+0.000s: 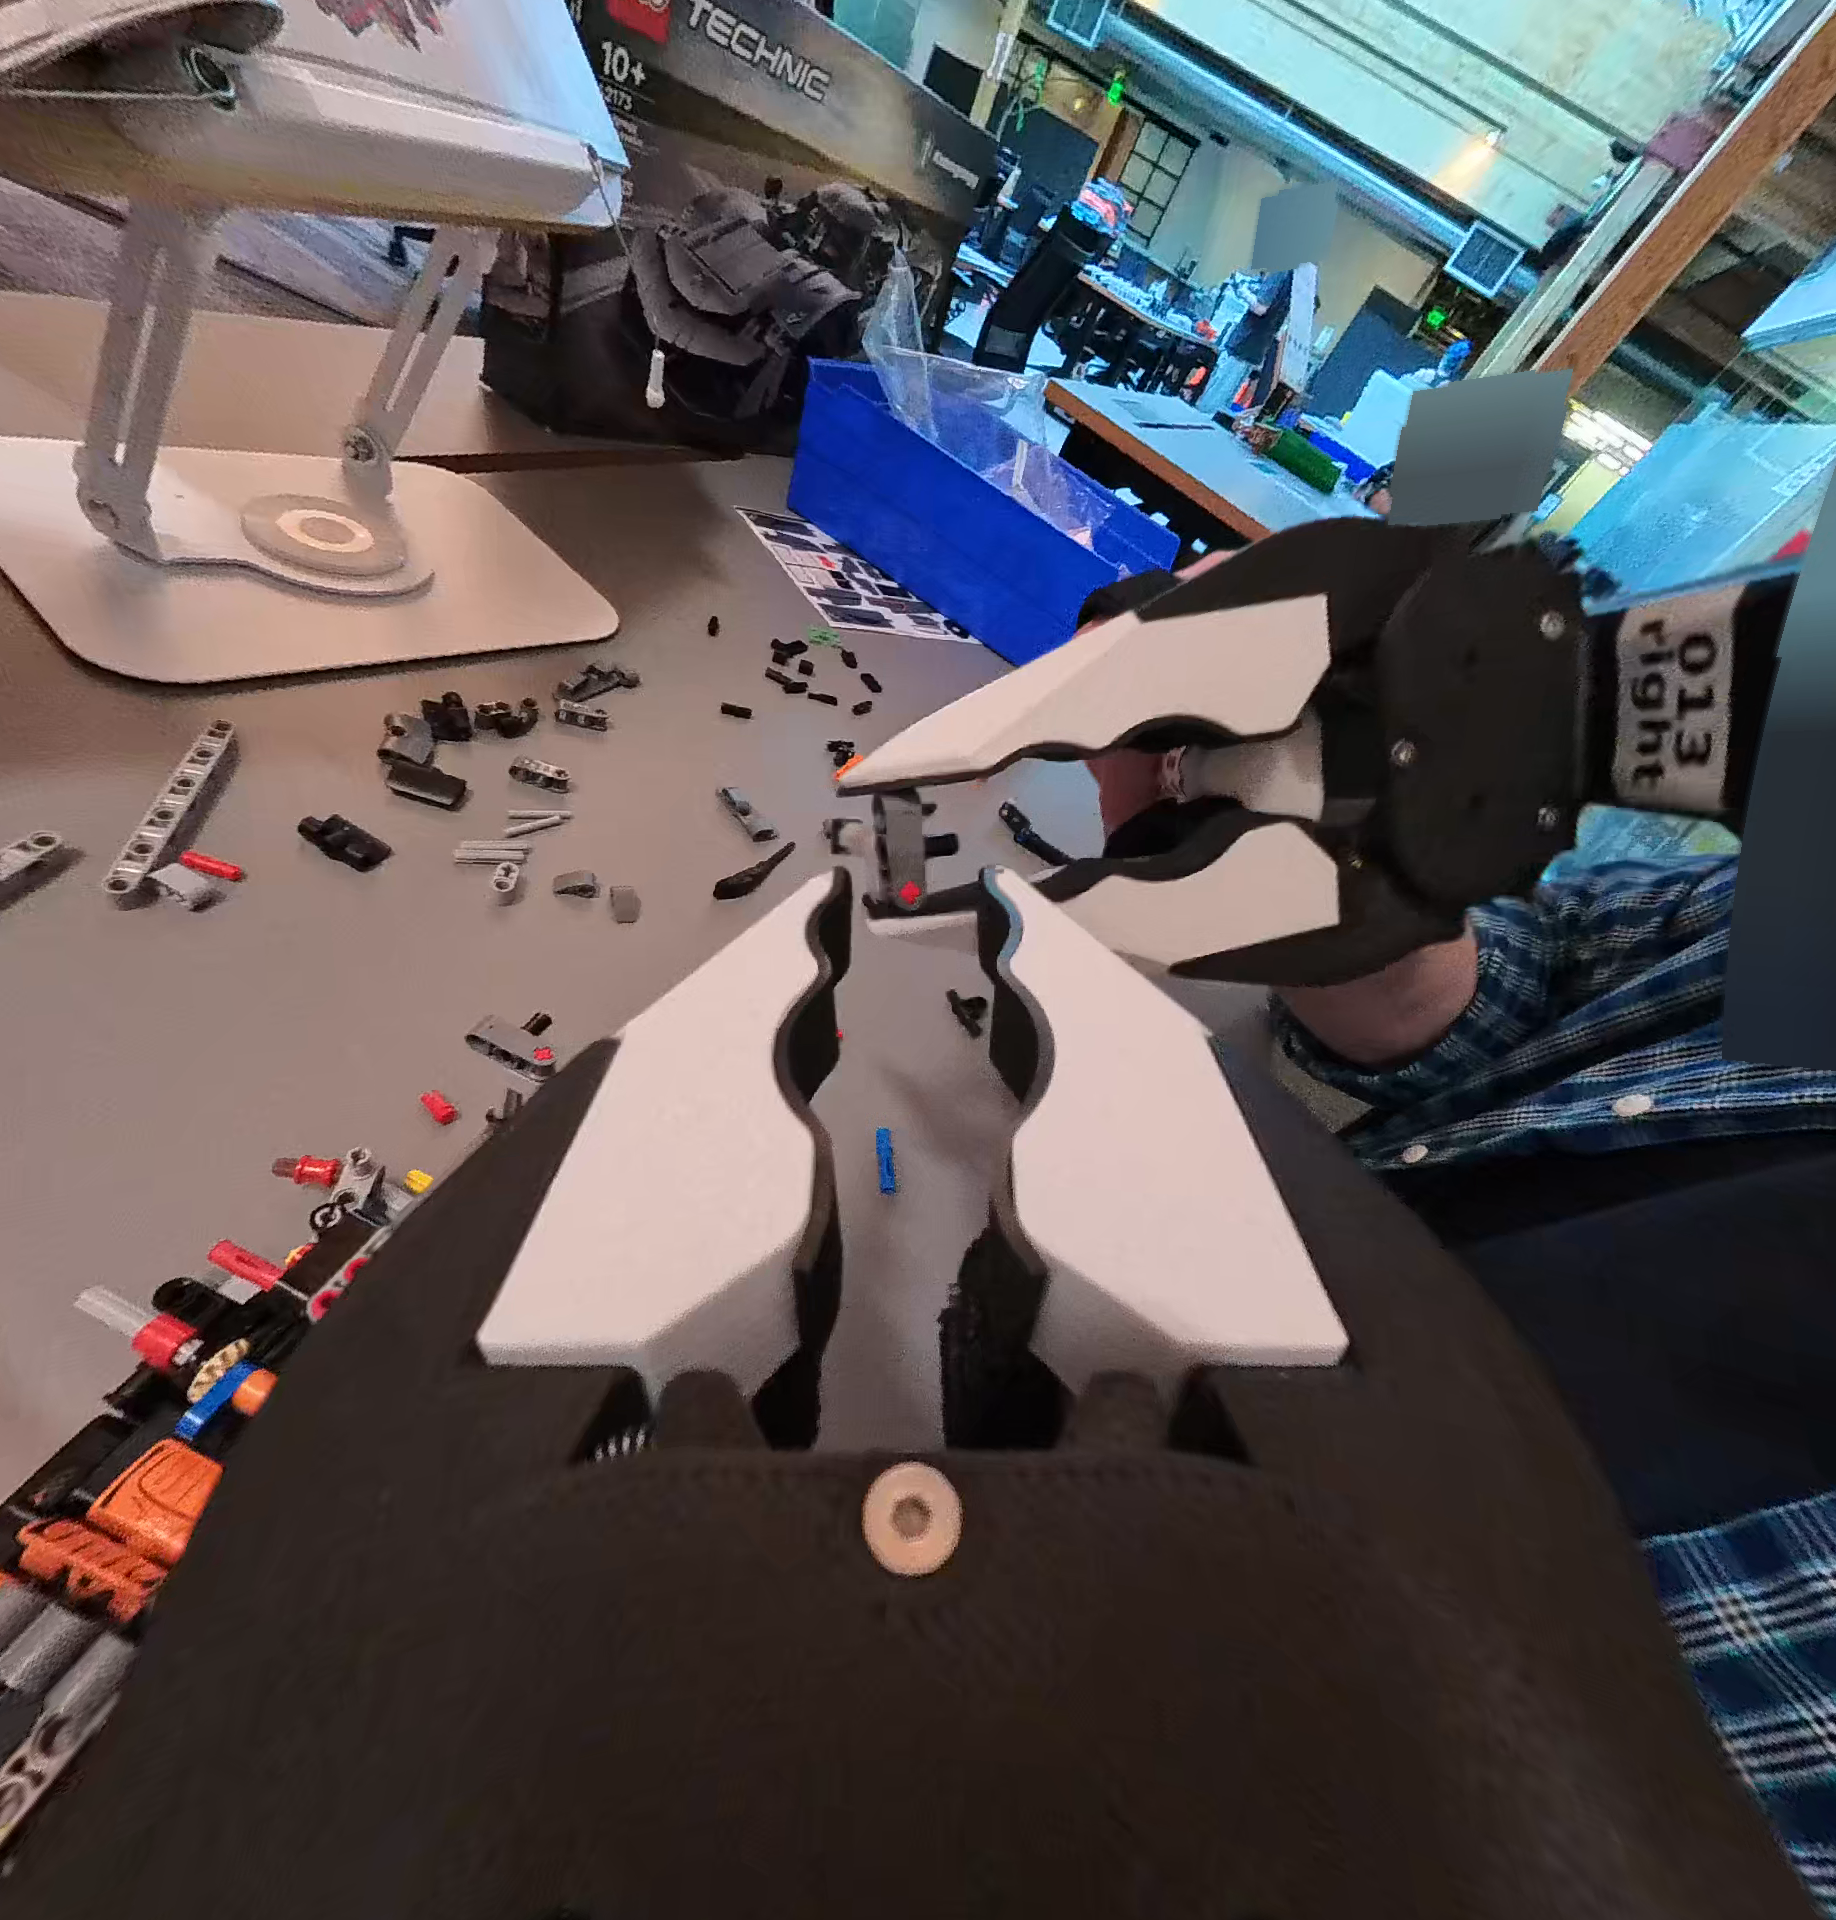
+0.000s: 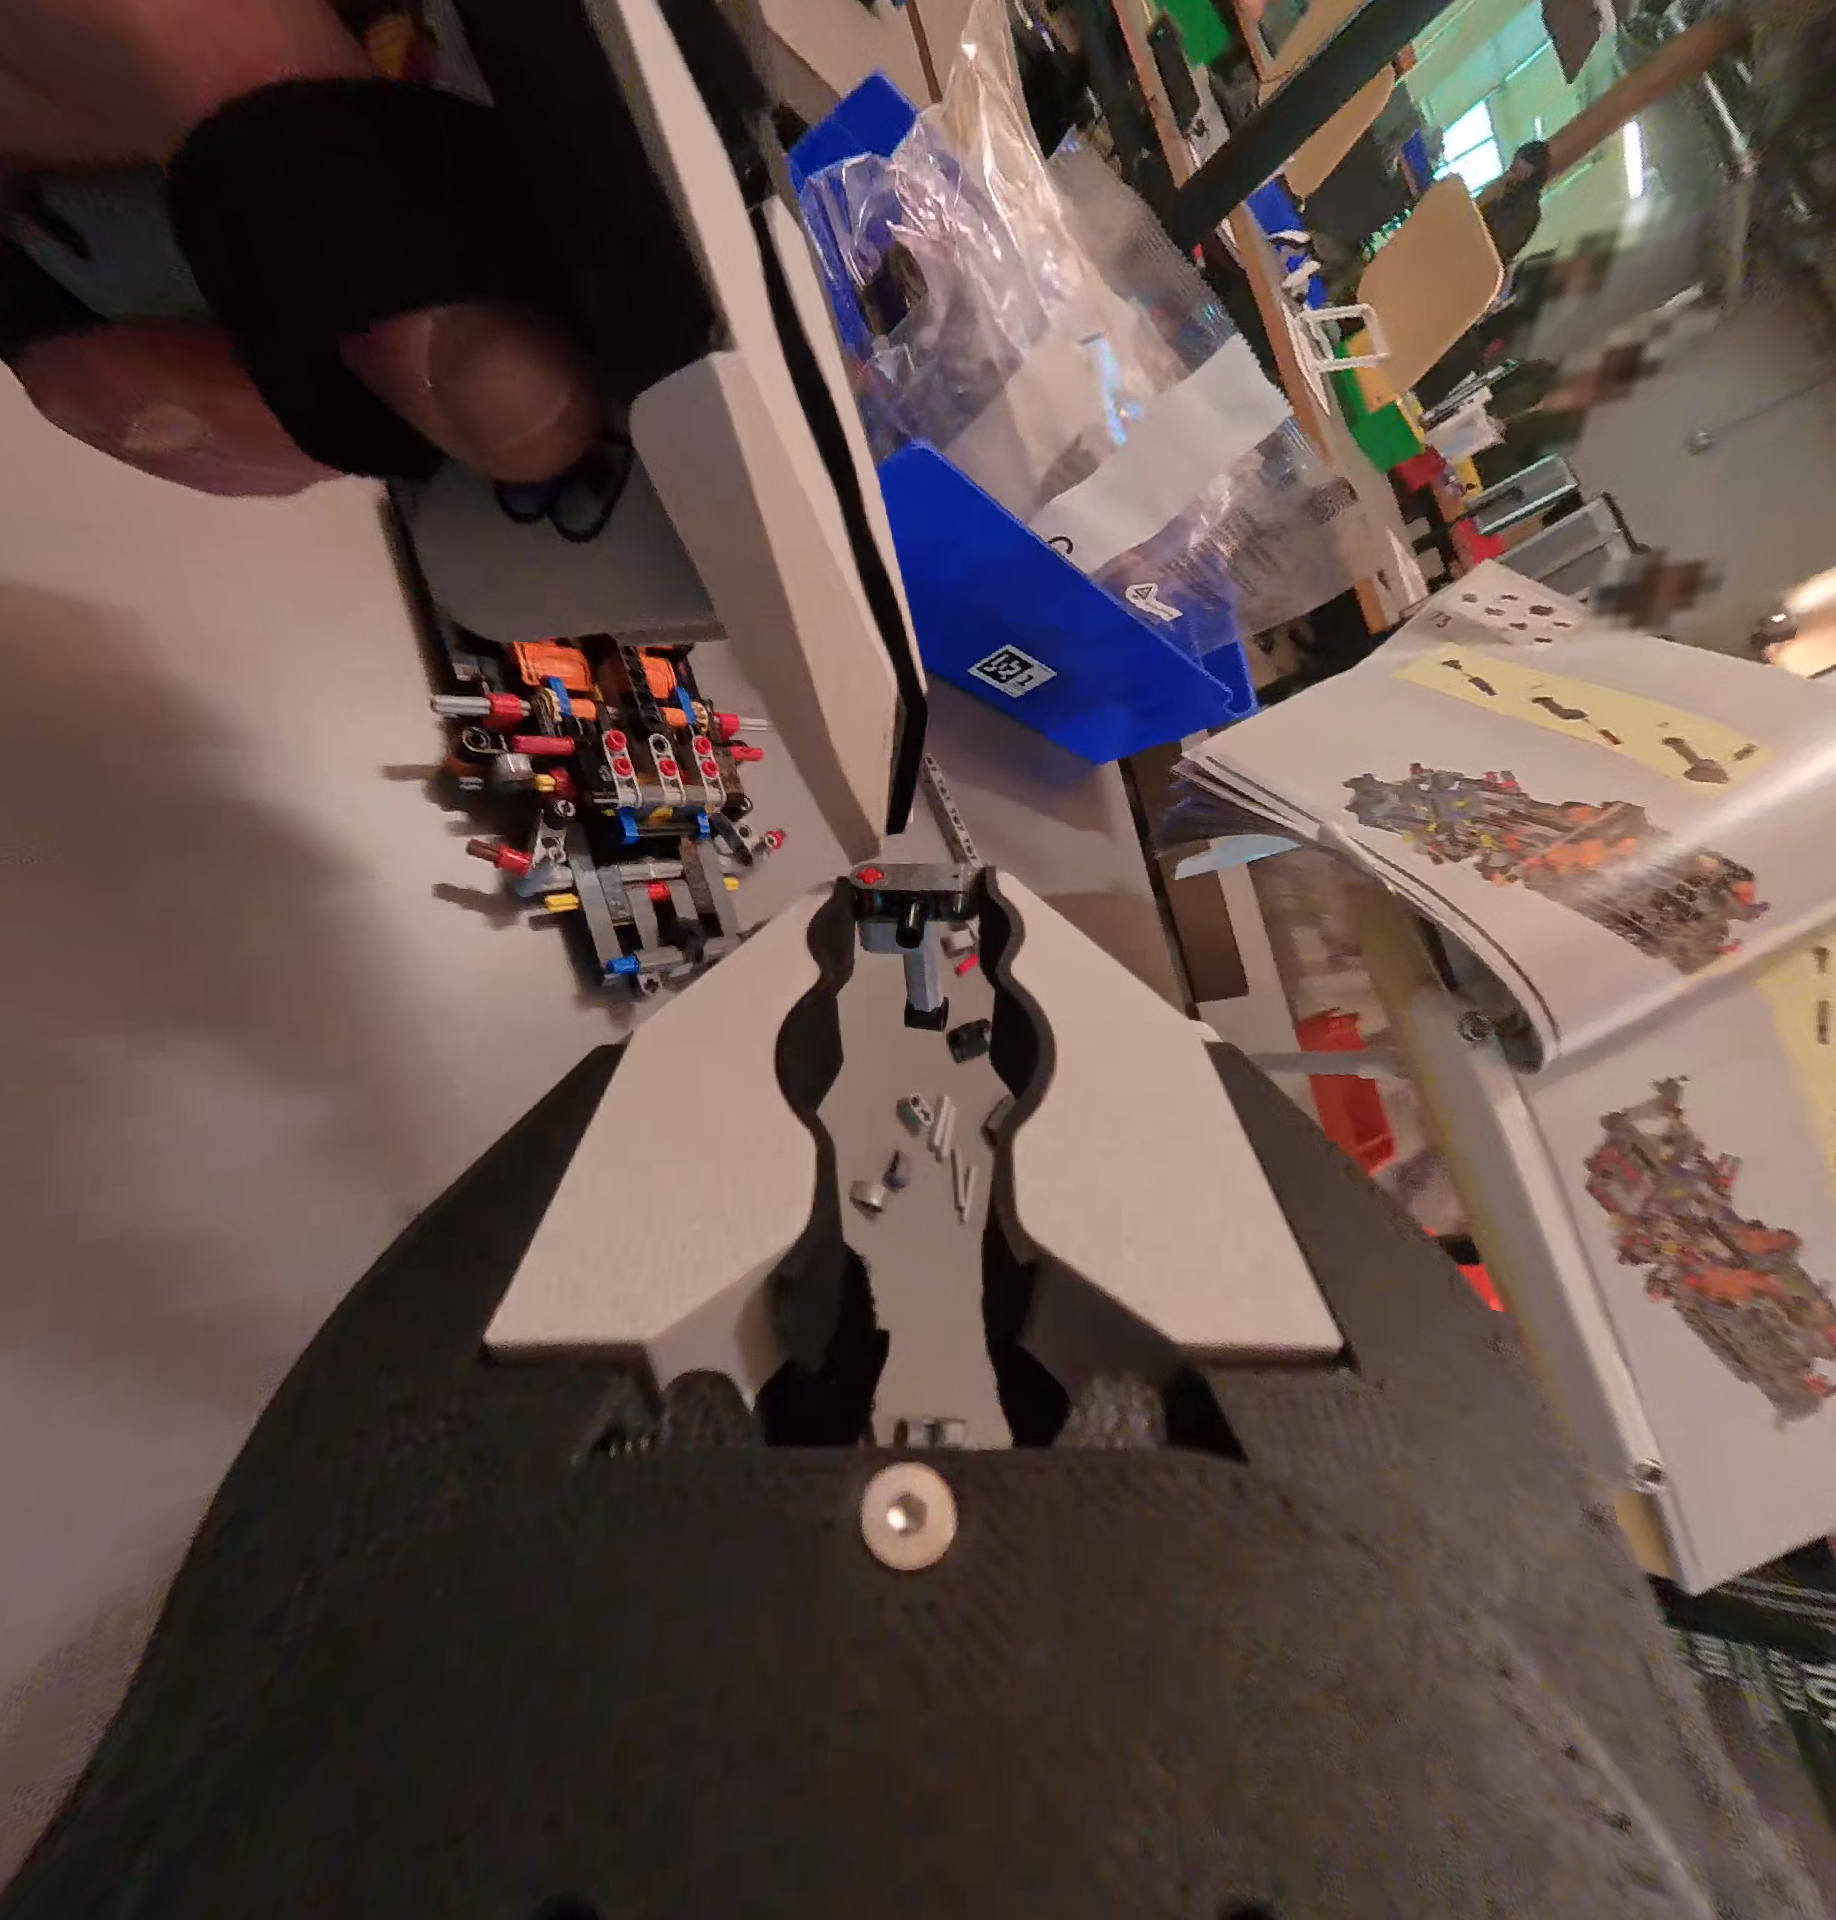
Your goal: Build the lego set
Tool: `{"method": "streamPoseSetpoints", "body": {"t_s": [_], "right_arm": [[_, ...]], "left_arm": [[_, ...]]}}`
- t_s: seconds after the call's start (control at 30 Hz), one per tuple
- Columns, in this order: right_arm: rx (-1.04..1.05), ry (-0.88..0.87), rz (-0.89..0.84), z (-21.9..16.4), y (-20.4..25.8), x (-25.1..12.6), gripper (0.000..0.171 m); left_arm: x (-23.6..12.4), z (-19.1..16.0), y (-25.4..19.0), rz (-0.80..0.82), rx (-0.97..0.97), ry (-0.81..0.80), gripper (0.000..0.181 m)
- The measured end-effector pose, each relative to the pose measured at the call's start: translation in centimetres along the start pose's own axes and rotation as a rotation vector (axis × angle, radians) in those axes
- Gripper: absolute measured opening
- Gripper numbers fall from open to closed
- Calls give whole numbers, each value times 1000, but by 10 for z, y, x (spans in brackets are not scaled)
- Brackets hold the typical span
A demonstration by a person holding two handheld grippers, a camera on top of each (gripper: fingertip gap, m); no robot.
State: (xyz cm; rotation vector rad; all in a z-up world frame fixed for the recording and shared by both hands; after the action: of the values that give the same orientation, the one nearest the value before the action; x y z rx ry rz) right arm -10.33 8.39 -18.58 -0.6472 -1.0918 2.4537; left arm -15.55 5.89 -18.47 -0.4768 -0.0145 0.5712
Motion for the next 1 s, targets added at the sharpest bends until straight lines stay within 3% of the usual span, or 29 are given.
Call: {"method": "streamPoseSetpoints", "body": {"t_s": [0.03, 0.33, 0.37, 0.53, 0.67, 0.83, 1.0], "right_arm": [[-19, -3, -6, 1, 2, 0, 22], [-63, 11, -43, 3, 7, 3, 22], [-63, 10, -44, 3, 7, 4, 23], [-2, -10, -7, 1, 5, 2, 33], [146, -2, 144, -21, 2, 0, 40], [435, 32, 574, -60, 20, 11, 49], [509, 59, 739, -80, 36, 38, 60]], "left_arm": [[1, -1, 0, 13, 6, 5, 22], [9, -7, 3, 76, 0, 43, 15], [9, -7, 4, 86, -1, 43, 8], [6, -12, 10, 131, -6, 40, 7], [2, -21, 16, 181, -34, 71, 7], [-2, -41, 19, 274, -70, 159, 6], [-5, -64, 27, 385, -99, 233, 6]]}}
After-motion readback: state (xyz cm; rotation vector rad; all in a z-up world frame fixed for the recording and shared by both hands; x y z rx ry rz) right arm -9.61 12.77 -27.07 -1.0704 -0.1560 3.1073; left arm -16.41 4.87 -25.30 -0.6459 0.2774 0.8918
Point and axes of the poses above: each gripper's, where its closed fingertips meet, x out along the fingers, z out of its top, y = z × x across the jaws, the point moved 4 cm from there along -x, back along the fingers, and after that the axes turned 12 degrees about -z, right-handed, at the moved point
